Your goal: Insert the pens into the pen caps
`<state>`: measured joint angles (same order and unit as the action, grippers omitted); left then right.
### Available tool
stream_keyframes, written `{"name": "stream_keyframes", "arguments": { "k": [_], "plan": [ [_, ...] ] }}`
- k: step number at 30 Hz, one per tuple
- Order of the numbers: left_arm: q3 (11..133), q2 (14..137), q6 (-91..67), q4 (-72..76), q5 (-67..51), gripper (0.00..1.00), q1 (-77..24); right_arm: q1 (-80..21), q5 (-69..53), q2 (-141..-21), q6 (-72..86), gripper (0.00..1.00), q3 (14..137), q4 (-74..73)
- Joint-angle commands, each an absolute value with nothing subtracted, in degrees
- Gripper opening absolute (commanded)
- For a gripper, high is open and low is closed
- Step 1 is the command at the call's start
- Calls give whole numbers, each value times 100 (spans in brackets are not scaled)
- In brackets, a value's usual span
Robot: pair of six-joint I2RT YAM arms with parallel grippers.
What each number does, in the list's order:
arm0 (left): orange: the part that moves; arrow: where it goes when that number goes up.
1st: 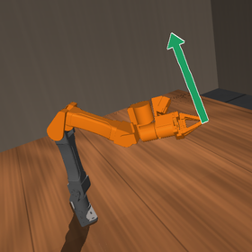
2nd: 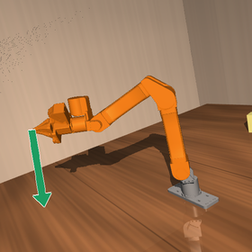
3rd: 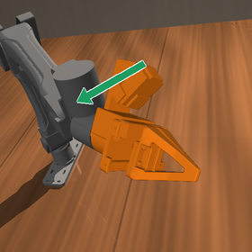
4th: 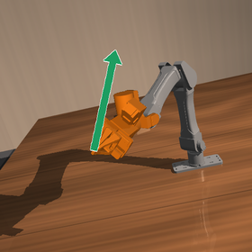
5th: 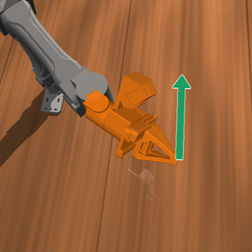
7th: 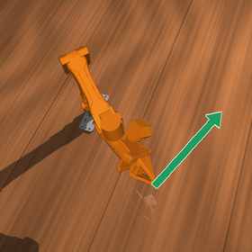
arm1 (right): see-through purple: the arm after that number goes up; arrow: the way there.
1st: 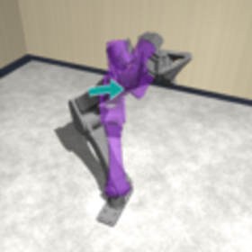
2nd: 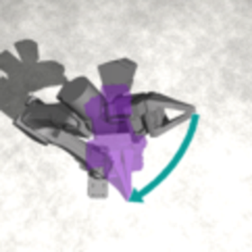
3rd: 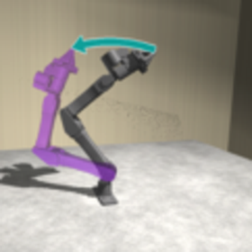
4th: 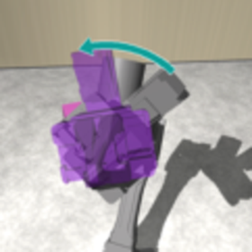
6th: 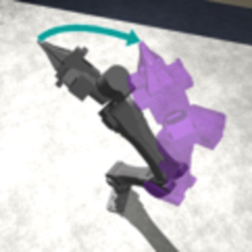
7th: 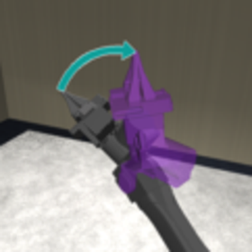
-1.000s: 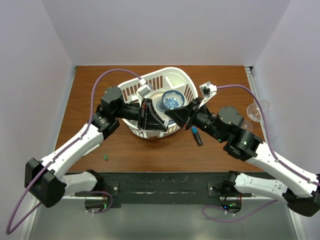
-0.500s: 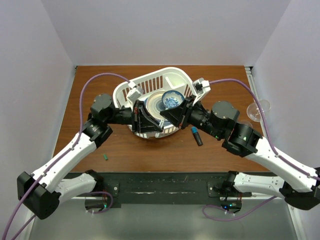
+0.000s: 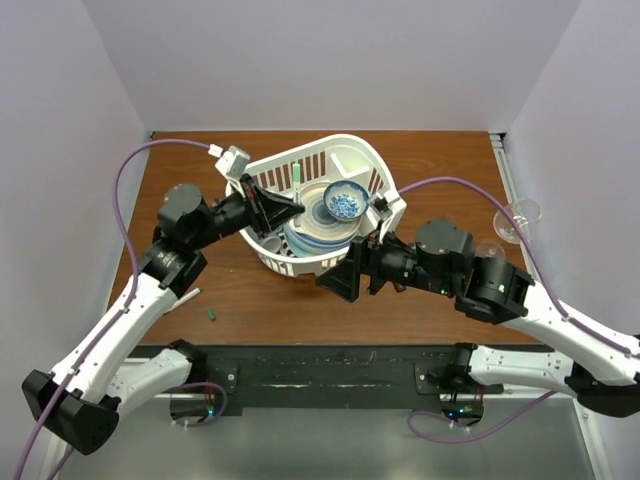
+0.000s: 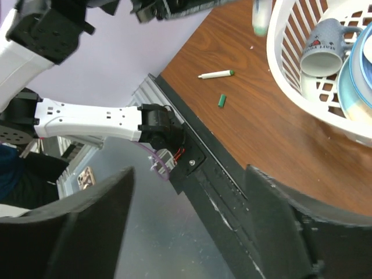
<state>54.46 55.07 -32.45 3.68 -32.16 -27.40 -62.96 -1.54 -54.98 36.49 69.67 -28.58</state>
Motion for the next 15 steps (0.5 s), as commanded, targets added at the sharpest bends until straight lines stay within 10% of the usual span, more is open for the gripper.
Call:
{"name": "stream_keyframes", "arguments": {
  "k": [1,15],
  "plan": [
    [6318,5458,-2584,-1656,-1472,0,-2558,-6293,-9,-5177,3481,86,6909,-3137],
    [6110,5581,-3550,-3718,-9,0,-266,-6293,624,-4342,3261,93,6469,-3788]
  ]
}}
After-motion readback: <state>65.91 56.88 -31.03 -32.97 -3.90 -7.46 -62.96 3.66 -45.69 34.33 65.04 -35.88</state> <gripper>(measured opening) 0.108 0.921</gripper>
